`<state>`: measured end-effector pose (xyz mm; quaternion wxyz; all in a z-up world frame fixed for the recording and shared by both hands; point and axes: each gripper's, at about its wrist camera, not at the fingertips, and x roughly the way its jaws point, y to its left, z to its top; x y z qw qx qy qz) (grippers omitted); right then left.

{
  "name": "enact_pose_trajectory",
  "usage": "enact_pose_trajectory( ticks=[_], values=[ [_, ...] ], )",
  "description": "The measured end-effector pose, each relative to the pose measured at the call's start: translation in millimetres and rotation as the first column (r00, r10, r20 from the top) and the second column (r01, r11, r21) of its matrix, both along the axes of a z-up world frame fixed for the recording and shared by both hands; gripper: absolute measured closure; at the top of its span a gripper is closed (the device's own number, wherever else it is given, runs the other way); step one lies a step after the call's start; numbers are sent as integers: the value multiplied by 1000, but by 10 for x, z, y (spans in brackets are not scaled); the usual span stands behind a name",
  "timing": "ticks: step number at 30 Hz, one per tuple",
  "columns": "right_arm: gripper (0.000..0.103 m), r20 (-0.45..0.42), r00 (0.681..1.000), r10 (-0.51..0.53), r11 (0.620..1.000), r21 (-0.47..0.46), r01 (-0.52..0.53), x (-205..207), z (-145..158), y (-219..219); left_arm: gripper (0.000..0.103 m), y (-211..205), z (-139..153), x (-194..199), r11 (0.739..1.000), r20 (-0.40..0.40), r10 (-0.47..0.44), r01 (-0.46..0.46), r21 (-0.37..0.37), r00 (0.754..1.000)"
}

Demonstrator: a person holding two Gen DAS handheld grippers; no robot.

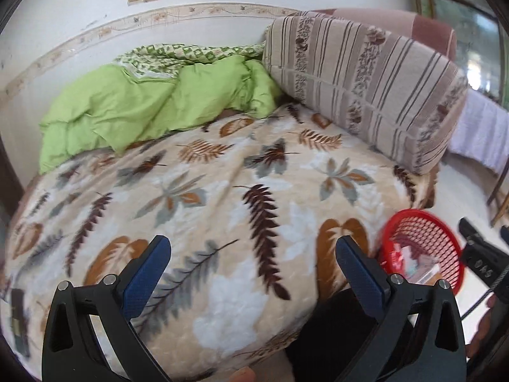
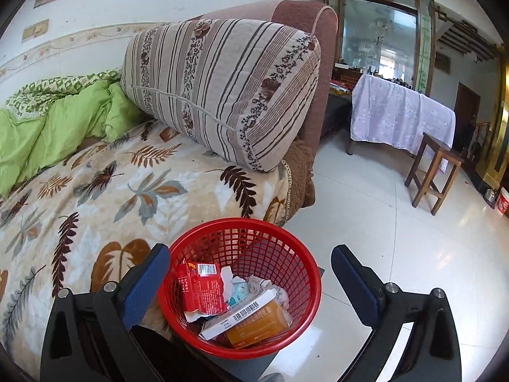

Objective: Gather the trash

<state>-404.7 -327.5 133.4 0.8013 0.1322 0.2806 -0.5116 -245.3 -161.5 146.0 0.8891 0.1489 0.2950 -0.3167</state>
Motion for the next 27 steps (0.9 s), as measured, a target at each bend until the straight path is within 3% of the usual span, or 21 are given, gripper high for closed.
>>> enact_pose_trajectory(
  ticks=[5, 15, 27],
  values=[
    [1, -11, 1000, -13, 1000, -2, 13, -21, 18, 36, 0, -72, 4, -95, 996, 20, -34, 32, 80, 999],
    [1, -6, 999, -36, 999, 9, 36, -107, 29, 14, 0, -146, 8, -408, 989, 100, -102, 89, 119, 990],
    [1, -5, 999, -37, 999, 15, 37, -123, 23, 6, 0, -154, -9, -429, 987, 44, -129, 124, 98, 991]
  ],
)
